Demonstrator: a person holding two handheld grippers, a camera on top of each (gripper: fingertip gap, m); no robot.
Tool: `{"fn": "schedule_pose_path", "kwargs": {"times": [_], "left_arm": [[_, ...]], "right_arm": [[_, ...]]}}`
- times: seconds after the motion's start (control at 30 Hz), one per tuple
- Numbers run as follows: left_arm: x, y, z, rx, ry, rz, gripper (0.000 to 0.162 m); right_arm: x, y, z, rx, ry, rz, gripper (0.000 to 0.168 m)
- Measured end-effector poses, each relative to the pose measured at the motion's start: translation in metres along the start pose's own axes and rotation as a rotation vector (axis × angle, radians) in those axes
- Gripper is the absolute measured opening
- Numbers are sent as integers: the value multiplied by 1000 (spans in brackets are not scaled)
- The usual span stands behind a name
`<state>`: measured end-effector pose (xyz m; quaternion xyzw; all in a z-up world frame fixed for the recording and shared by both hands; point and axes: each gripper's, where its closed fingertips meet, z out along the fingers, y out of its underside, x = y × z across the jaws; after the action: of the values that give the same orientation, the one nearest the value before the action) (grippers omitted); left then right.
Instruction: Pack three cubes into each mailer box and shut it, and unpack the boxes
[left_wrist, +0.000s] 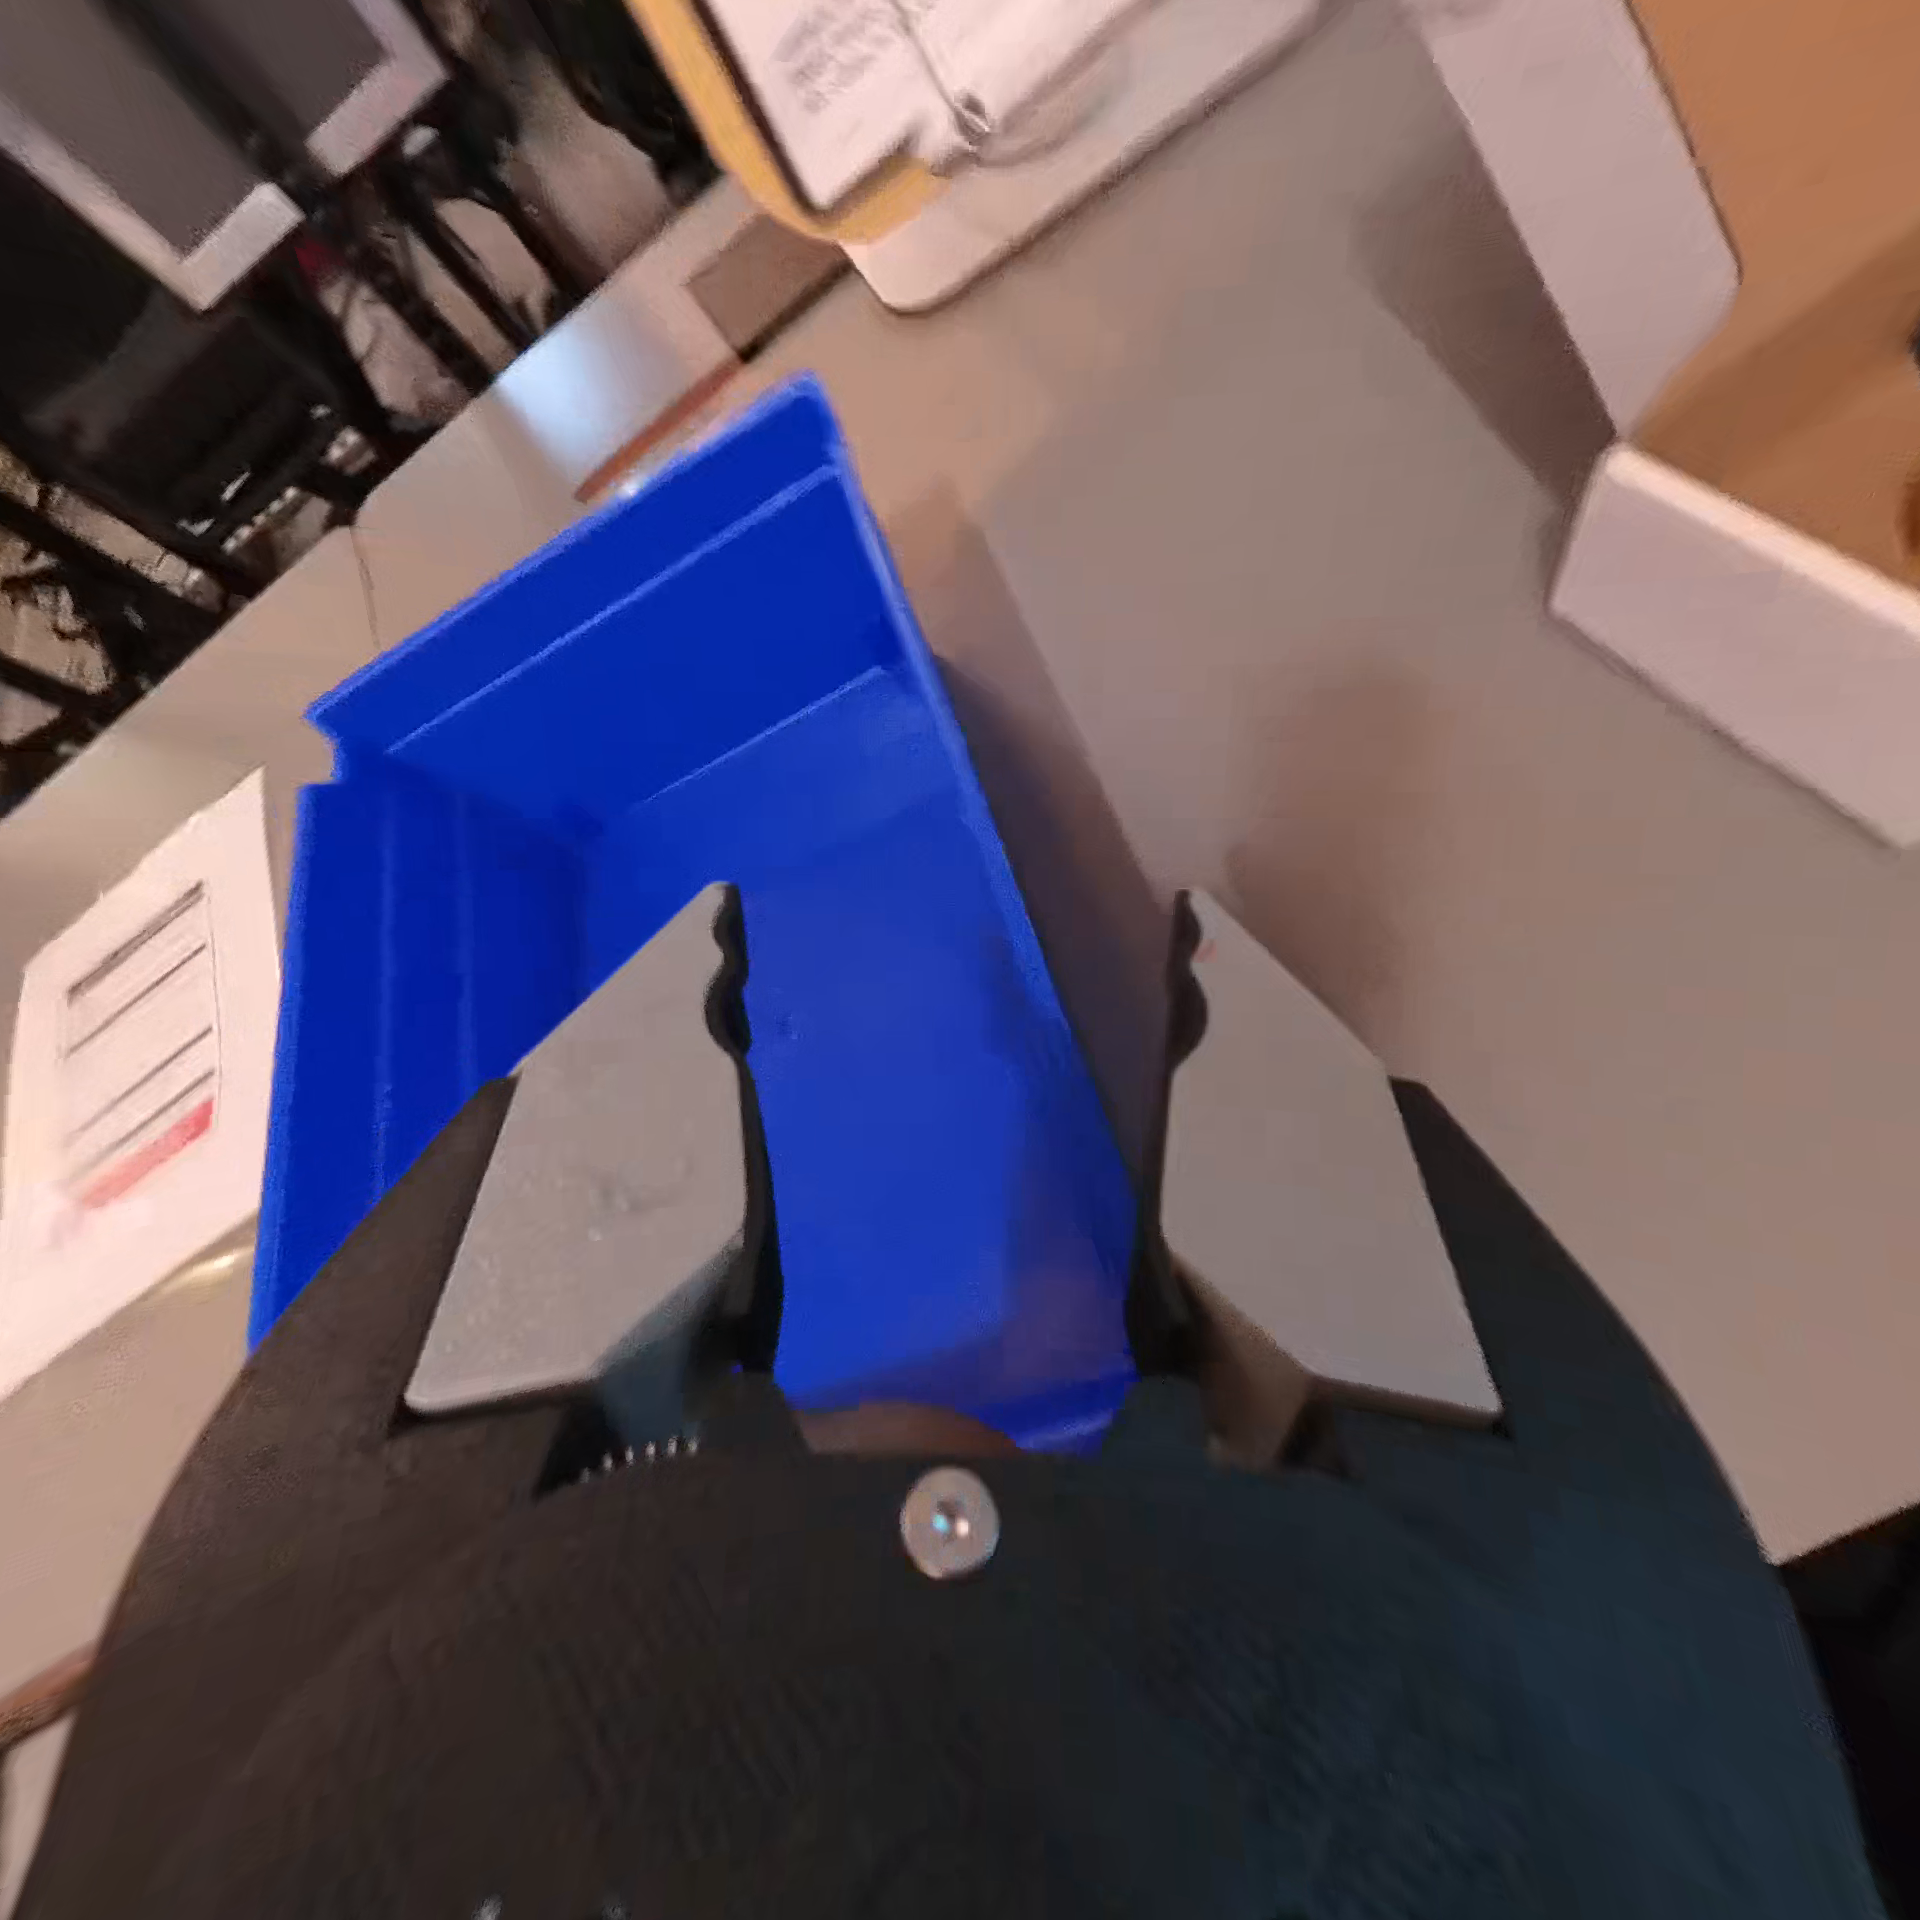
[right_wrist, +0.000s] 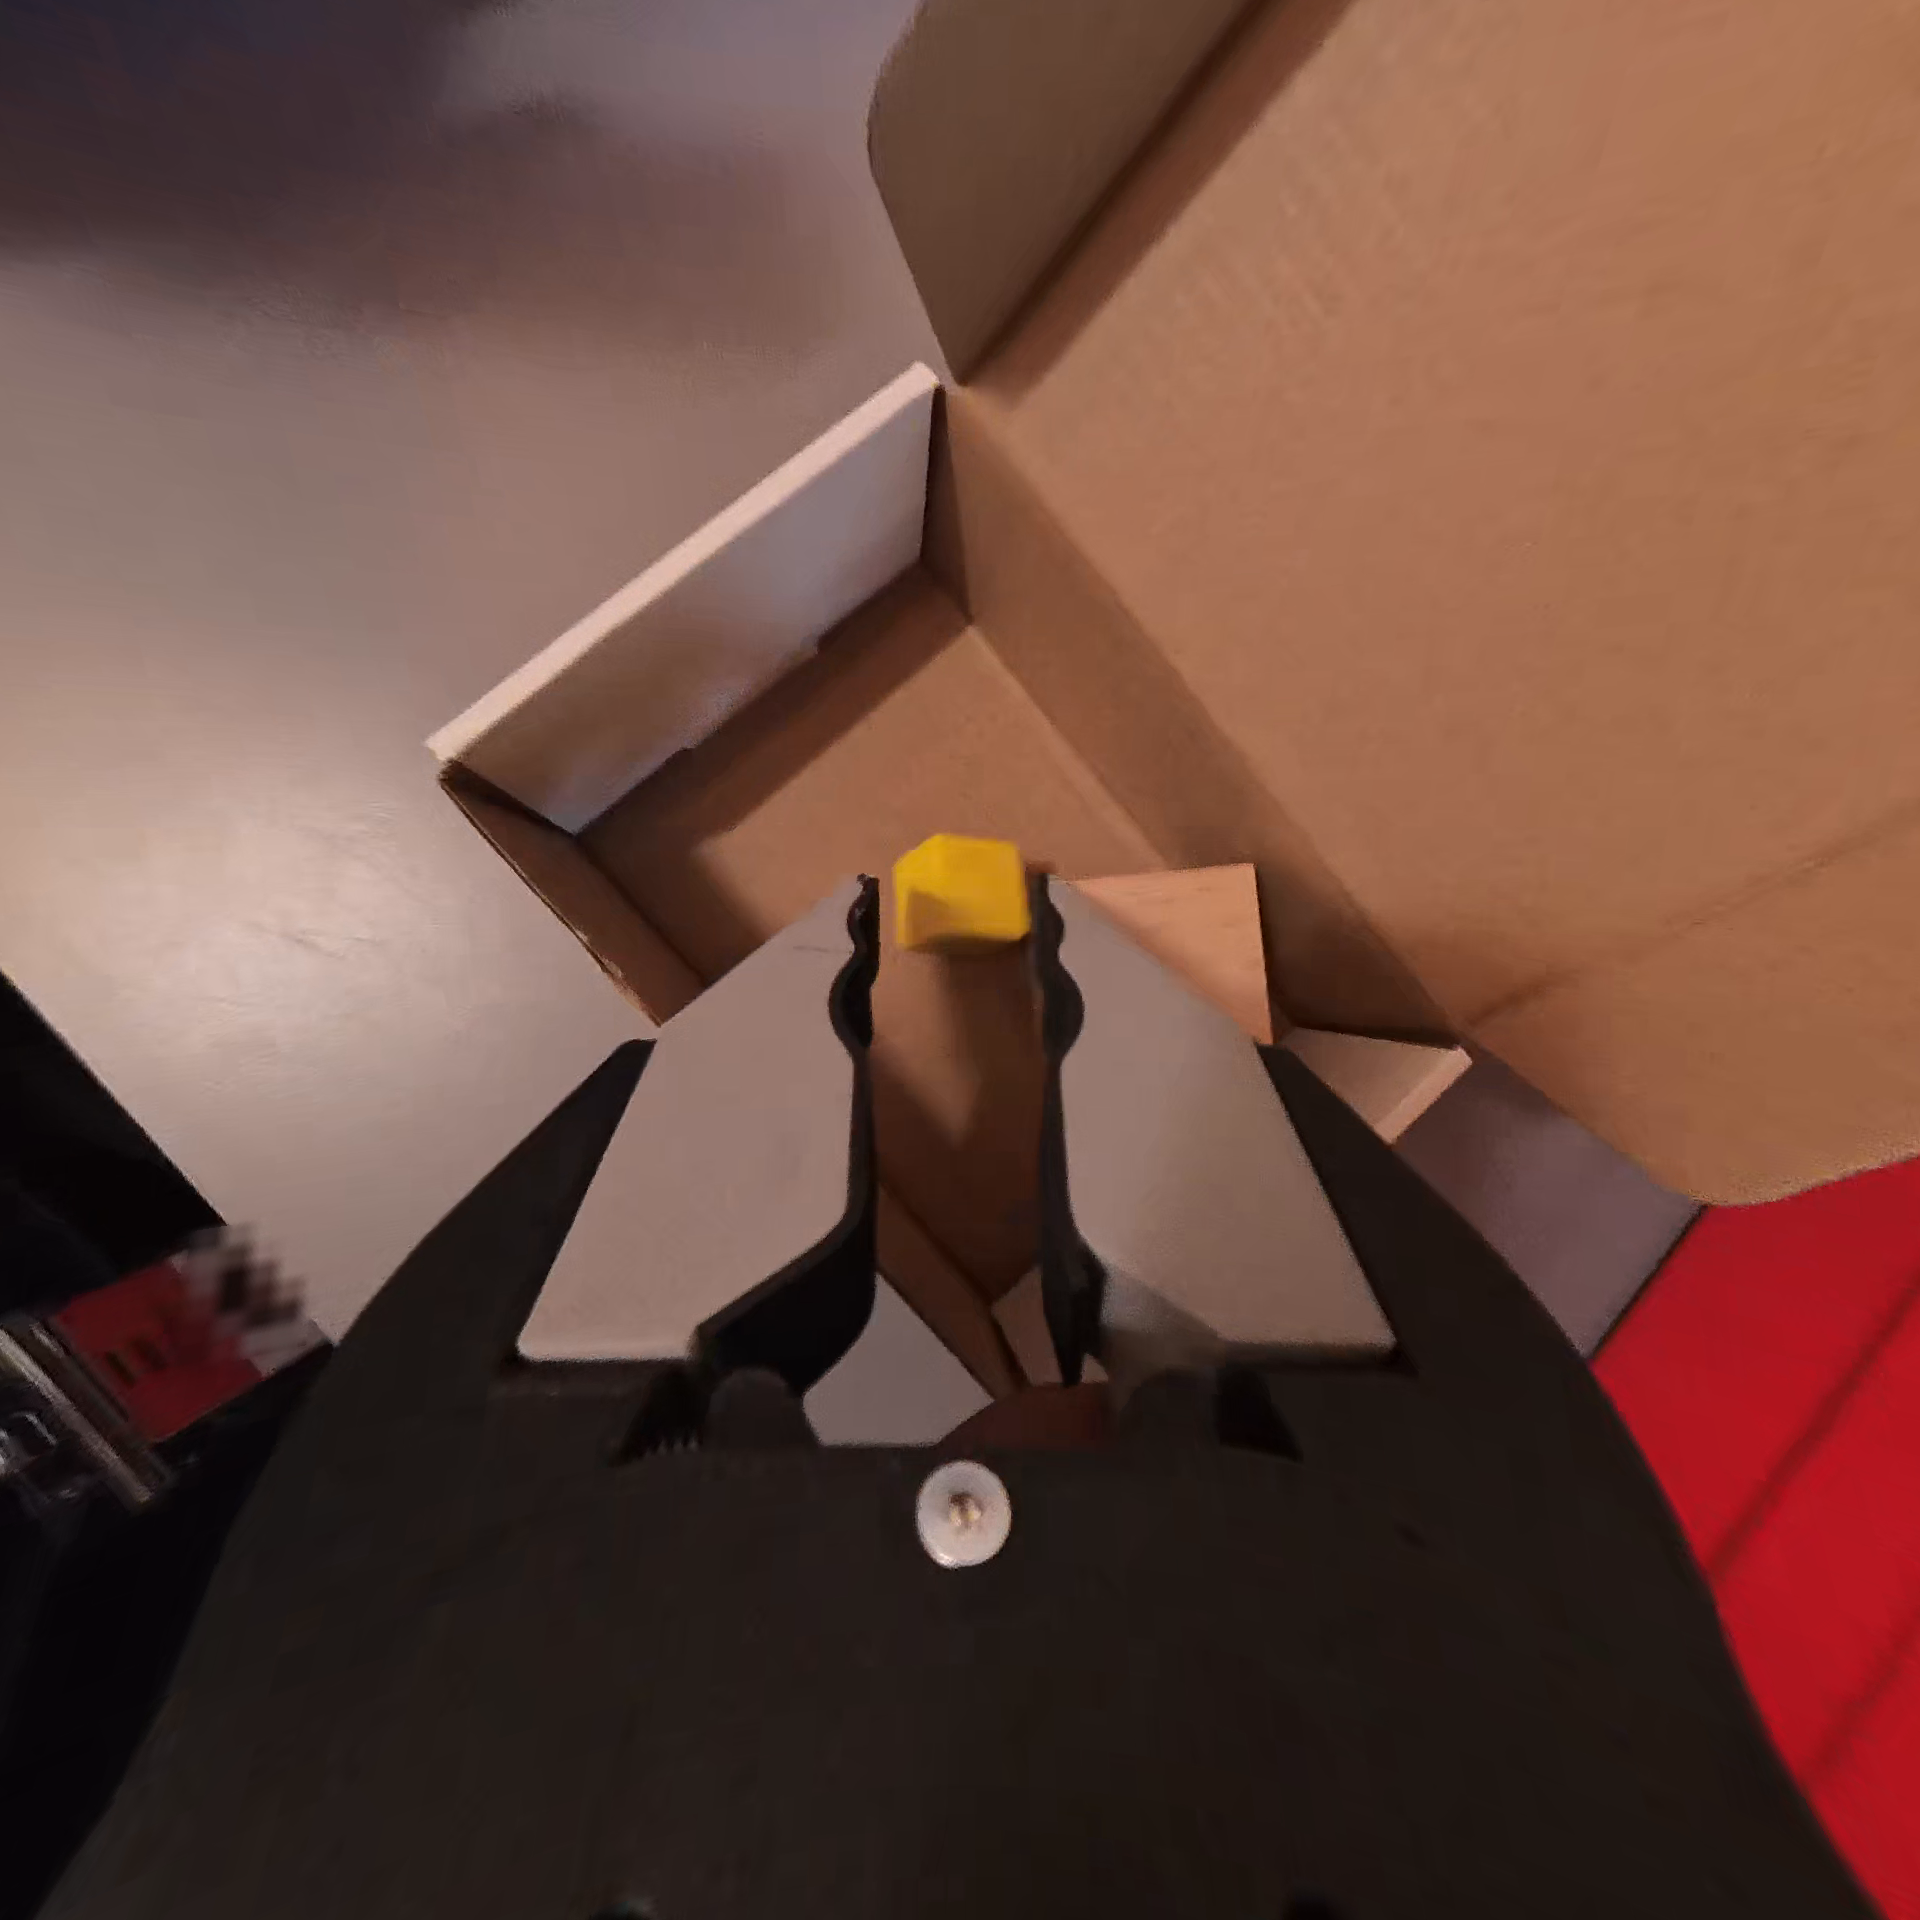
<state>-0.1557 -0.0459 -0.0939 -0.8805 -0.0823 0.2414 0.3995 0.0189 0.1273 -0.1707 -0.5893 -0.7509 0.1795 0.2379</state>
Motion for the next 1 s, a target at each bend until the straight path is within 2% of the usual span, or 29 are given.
{"fn": "schedule_pose_path", "kwargs": {"times": [0.07, 0.2, 0.27, 0.43, 0.57, 0.77, 0.87, 1.0], "left_arm": [[-14, -10, -8, 69, -29, -91, 74], [-32, -22, -26, 166, -79, -178, 74], [-42, -13, -33, 155, -107, -194, 71], [-82, 35, -50, 33, -169, -272, 63], [-95, 64, -49, -144, -126, -141, 57], [-101, 111, -32, -545, 99, 19, 58], [-98, 135, -28, -745, 191, 2, 58], [-91, 171, -25, -981, 212, -28, 59]], "right_arm": [[-1, -8, -4, 64, -28, 36, 28], [-3, -14, -17, 160, -63, 75, 27], [-5, -13, -25, 201, -67, 73, 27], [-11, -3, -43, 282, -96, 77, 27], [-15, 9, -53, 287, -87, 28, 28], [-24, 3, -71, 321, -85, -32, 29], [-26, 2, -76, 333, -84, -38, 29], [-28, 2, -83, 349, -70, -60, 29]]}}
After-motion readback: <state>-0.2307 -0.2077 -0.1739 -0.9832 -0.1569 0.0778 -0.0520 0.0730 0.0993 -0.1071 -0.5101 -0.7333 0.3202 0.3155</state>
